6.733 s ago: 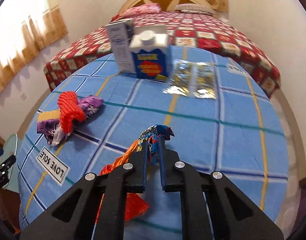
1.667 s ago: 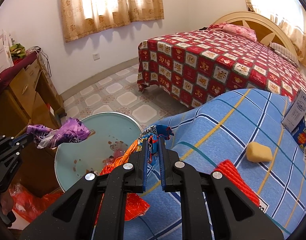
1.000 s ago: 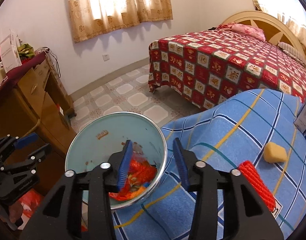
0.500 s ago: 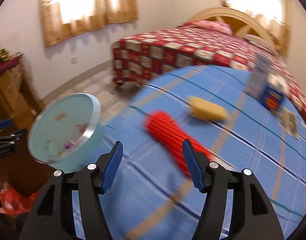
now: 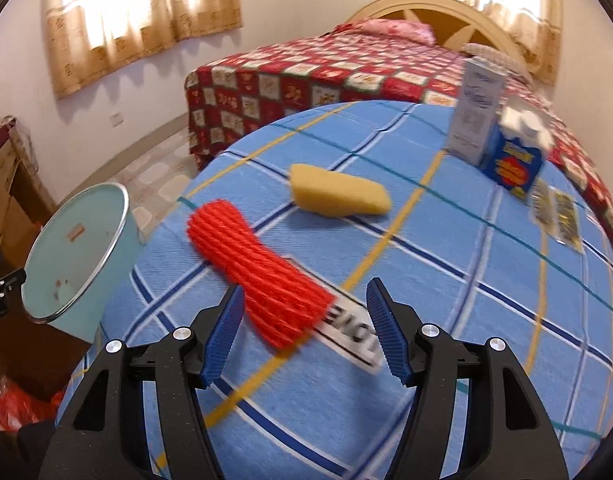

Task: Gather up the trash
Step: 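Move the right tool to the red mesh net and grasp it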

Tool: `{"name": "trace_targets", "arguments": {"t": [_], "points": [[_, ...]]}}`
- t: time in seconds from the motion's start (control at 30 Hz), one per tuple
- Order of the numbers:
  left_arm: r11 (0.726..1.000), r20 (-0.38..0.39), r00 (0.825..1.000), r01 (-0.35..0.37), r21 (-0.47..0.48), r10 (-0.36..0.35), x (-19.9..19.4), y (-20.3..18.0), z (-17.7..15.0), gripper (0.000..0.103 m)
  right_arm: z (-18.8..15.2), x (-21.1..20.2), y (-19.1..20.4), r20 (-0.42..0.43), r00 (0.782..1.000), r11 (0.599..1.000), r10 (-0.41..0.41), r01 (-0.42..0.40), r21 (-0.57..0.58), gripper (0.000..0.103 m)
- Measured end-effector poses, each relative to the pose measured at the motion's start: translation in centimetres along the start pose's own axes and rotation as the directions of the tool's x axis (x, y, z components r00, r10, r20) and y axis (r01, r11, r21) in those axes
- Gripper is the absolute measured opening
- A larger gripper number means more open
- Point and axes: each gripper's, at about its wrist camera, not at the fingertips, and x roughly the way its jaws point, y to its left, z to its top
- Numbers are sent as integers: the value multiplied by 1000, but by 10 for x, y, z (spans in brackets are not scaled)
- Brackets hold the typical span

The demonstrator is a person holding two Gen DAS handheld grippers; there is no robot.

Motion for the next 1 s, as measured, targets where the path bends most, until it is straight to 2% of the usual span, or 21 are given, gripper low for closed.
{"name": "trace_targets", "arguments": {"t": [0.1, 0.17, 0.2, 0.23, 0.3, 0.43, 0.53, 0.63, 0.67, 0.83, 1.0], "points": [[1000, 1, 1000, 0, -7, 0, 0, 2, 2, 82, 3, 11, 6, -41, 999, 1000, 5, -6, -21, 62], [1000, 7, 1000, 4, -7, -4, -2, 2, 3, 82, 1, 18, 3, -90, 996, 1000, 30, -31, -5, 44], [1000, 16, 1000, 8, -3, -8, -4, 1, 4, 82, 1, 17, 5, -94, 995, 999, 36, -36, -2, 31], [1000, 22, 1000, 10, 2, -10, -6, -1, 4, 82, 0, 13, 6, -87, 996, 999, 35, -36, -6, 26], [1000, 32, 999, 19, 16, -19, -11, -7, 7, 82, -3, 5, 8, -73, 997, 999, 36, -37, -13, 22], [998, 62, 997, 49, 51, -52, -22, -29, 16, 82, -11, -19, 2, -14, 1000, 1000, 22, -22, -10, 21], [993, 77, 993, 82, 79, -88, -29, -55, 27, 82, -17, -30, -18, 2, 1000, 999, -5, 5, 36, 21], [987, 94, 987, 117, 112, -128, -35, -88, 38, 82, -19, -36, -50, 7, 997, 992, -70, 69, 104, 21], [984, 97, 985, 128, 121, -140, -37, -99, 42, 82, -22, -39, -69, 7, 994, 984, -110, 108, 143, 21], [966, 109, 970, 200, 163, -219, -46, -167, 66, 82, -26, -48, -118, 8, 978, 950, -208, 200, 240, 22], [948, 104, 958, 244, 205, -269, -48, -230, 87, 82, -26, -51, -162, -13, 954, 917, -298, 291, 273, 22]]}}
